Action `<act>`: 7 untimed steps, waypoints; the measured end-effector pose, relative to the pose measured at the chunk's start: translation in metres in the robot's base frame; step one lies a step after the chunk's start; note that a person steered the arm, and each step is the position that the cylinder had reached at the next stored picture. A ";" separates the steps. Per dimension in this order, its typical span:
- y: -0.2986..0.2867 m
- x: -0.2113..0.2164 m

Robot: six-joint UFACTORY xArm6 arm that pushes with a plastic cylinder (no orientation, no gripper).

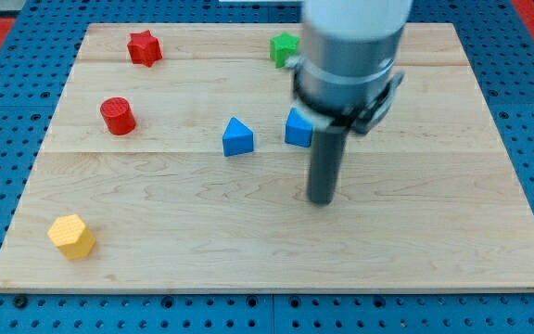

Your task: Push the yellow hexagon to the bottom of the green circle

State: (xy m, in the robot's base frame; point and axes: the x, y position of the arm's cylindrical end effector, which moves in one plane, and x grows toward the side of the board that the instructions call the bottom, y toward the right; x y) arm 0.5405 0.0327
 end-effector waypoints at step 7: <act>-0.284 -0.011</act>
State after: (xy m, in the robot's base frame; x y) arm 0.5299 -0.2511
